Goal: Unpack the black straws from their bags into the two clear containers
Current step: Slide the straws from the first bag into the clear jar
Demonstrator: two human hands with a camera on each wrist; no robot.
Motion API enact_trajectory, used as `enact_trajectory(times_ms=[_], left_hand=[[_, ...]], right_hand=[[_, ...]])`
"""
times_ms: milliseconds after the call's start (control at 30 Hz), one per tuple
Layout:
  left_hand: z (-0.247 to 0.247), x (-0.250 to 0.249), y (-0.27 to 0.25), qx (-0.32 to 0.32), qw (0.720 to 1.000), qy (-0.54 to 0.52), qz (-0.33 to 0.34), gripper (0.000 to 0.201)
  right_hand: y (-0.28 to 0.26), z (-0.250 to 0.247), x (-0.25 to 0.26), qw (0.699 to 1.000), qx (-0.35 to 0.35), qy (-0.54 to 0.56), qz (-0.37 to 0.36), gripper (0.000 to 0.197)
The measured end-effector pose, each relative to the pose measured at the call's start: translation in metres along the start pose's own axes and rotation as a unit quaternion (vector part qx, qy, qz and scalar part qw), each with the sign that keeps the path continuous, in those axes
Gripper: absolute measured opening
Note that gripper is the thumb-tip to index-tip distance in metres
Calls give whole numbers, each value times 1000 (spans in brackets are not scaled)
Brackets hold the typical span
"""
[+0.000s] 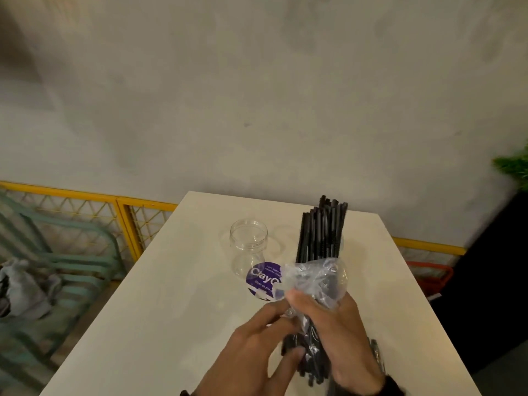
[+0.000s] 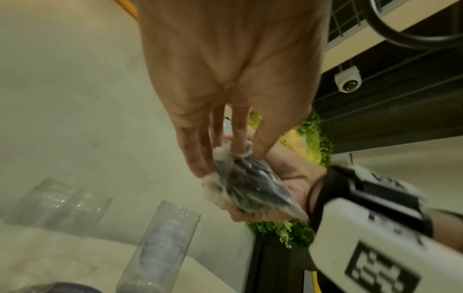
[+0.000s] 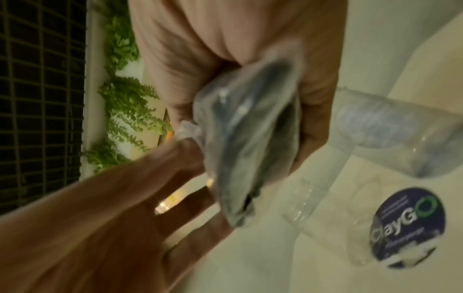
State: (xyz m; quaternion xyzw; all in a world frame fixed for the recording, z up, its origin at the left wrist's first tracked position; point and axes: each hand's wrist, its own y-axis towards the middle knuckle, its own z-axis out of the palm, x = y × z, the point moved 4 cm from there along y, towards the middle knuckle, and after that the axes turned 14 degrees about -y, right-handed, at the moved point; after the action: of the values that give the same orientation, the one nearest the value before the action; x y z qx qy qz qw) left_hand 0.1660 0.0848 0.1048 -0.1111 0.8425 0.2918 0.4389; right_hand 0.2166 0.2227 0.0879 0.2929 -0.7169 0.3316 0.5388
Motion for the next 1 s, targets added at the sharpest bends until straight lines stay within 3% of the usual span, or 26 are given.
enact_trajectory(times_ms=[67,133,233,367,467,533,633,700,800,1000], left_hand=[[-11,10,6,65,997,-23,-32,20],[-26,24,14,105,992,-25,-70,19],[-61,51,27,55,991,-16,-121,8],[-104,110,54,-9,979,42,-202,9],[-120,160,81,-53,962,25,-265,47],[-118,187,101,-49,962,10,-269,82],[-106,215,127,-20,965,-7,-261,129],[-94,227,137,0,966,-21,-259,142],[-78,239,143,10,966,-57,-253,141],[-73,237,146,-2,978,-91,-190,107]], right_hand=[[9,-6,2,996,5,-90,-6,39],[17,-8,5,980,29,-195,-12,39],[31,-8,6,939,61,-338,-13,47],[51,-10,33,888,48,-455,-33,37],[68,-9,71,830,36,-553,-61,38],[83,-7,93,794,40,-602,-69,39],[106,-1,112,699,68,-709,-61,39],[117,5,117,651,98,-751,-47,37],[127,13,119,622,120,-773,-28,37],[153,21,124,563,150,-812,14,36]])
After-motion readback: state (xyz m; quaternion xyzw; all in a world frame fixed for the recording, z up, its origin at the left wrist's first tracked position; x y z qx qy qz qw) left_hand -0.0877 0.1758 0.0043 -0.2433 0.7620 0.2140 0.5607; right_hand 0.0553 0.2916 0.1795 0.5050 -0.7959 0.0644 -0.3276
